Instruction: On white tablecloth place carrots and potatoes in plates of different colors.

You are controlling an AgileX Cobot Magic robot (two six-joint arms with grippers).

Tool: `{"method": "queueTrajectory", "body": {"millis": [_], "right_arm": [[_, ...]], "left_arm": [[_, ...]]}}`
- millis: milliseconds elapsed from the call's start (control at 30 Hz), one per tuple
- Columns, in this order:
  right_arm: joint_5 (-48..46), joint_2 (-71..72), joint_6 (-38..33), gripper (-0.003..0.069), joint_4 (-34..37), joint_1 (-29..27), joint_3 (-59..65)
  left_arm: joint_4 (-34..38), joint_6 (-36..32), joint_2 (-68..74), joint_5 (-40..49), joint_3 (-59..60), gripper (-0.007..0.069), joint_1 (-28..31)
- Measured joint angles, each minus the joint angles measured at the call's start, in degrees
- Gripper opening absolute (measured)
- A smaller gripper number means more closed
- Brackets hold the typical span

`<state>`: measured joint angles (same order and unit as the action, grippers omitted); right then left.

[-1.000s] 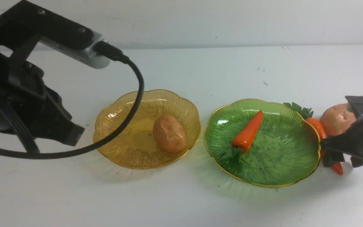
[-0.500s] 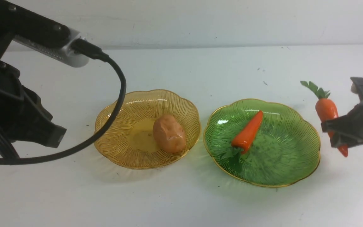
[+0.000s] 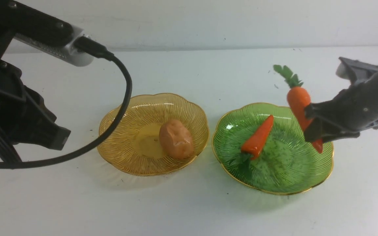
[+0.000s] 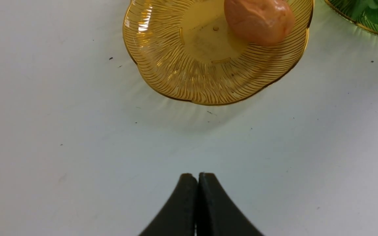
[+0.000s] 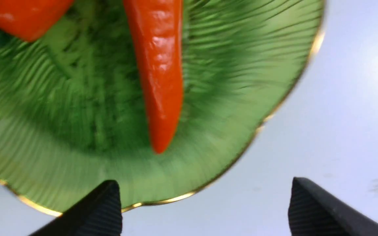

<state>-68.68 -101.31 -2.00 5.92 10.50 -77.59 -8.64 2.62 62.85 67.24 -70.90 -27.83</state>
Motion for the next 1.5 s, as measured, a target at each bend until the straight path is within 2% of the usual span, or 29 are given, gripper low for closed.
{"method": "queueTrajectory", "body": {"millis": [200,300,433,600,833,1033,1500], "right_arm": [[-1.51,1.09,2.48,0.0623,-13.59,-0.95,-8.8],[-1.63,1.6,4.66,0.0596,-16.8,-4.78,-13.57],[-1.26,0.4,4.33,0.0568,-15.16,-11.97,-18.26],[-0.44,-4.84,2.0,0.0561,-9.74,-20.59,-23.8],[0.97,-15.19,0.45,0.0559,-6.32,-26.88,-32.14],[6.1,-22.95,0.23,0.0559,-8.95,-27.98,-36.09],[21.88,-29.27,0.55,0.0559,-9.05,-27.98,-36.6]], "left_arm": [[0.0,0.0,0.0,0.0,0.0,-0.0013,0.0],[0.0,0.0,0.0,0.0,0.06,-0.0013,0.0],[0.0,0.0,0.0,-0.08,0.26,-0.0013,0.0],[0.0,0.0,0.0,-0.4,1.42,-0.0013,0.0],[0.0,0.0,0.0,-2.2,4.68,-0.0013,0.0],[0.0,0.0,0.0,-3.06,7.13,-0.0013,0.0],[0.0,1.31,0.0,-2.87,7.42,-0.0013,0.0]]}}
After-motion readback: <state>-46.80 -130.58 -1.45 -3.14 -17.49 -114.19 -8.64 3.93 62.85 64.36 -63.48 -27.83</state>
